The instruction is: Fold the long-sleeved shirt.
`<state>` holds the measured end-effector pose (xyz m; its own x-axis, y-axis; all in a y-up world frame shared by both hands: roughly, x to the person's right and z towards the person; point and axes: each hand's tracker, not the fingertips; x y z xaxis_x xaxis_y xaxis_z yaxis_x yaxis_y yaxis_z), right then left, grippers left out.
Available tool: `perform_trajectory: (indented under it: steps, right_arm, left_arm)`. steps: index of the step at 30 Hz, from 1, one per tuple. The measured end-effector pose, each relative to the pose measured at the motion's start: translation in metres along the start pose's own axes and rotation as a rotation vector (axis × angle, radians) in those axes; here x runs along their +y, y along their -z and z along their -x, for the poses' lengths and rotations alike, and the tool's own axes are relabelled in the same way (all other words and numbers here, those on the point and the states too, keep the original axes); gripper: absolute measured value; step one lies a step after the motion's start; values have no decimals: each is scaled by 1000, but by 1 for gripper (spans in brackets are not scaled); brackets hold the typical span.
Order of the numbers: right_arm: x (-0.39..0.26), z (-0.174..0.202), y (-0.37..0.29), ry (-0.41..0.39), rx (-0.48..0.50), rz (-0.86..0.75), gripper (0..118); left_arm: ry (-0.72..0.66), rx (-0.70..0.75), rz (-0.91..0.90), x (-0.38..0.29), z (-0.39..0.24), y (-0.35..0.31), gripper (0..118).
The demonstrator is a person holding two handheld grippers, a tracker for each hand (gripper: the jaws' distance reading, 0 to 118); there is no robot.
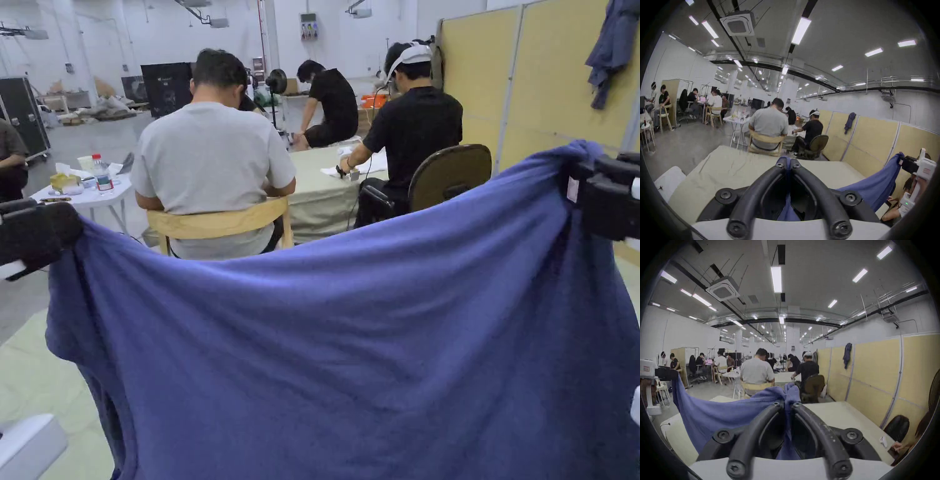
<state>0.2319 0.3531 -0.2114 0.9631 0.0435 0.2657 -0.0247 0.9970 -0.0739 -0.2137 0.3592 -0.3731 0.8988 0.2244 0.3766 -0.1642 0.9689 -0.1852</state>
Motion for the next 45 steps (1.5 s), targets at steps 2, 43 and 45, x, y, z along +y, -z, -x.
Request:
perform_trajectory:
  steps: [2, 43, 45]
  right_arm:
    - [30, -2, 23, -4, -10, -6, 10]
    - [85, -14, 383, -70, -126, 218, 10]
    - [22, -15, 408, -75, -111, 318, 10]
  left_arm:
    - [-11, -7, -11, 27, 2, 22, 2]
    - [187, 163, 87, 121, -3, 345, 1]
    - [155, 152, 176, 64, 10, 368, 1]
